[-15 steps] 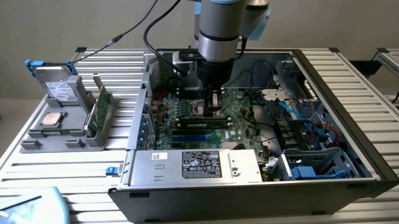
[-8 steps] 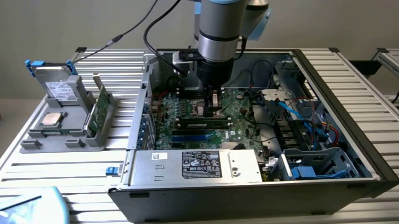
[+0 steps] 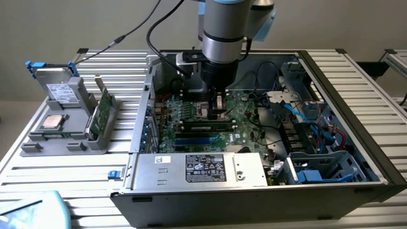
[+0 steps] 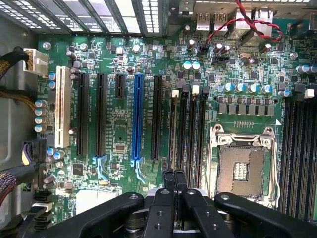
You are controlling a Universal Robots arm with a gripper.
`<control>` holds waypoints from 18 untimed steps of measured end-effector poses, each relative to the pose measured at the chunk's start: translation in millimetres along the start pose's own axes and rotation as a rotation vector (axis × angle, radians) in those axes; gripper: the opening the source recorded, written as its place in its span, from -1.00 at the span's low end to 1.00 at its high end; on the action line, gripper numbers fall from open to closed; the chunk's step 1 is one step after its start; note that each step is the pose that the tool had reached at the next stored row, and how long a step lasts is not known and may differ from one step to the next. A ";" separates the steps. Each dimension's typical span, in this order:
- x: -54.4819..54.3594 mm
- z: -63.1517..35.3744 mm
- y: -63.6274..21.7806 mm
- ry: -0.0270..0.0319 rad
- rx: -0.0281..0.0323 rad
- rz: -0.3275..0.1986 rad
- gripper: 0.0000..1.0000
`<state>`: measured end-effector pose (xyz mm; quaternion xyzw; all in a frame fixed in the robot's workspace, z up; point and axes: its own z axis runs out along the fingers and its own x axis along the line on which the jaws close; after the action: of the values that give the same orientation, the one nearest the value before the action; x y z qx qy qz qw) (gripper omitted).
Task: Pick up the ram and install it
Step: 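Press down the ram until it locks into place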
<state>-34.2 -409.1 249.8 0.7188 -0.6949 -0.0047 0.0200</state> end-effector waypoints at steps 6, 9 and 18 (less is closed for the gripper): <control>-0.2 3.4 -0.2 -0.0030 -0.0015 0.090 -0.79; -0.3 5.6 -0.3 -0.0049 -0.0026 0.144 -0.79; -0.3 7.7 -0.4 -0.0108 -0.0047 0.274 -0.79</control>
<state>-34.1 -408.9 242.1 0.6170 -0.7867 -0.0074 0.0184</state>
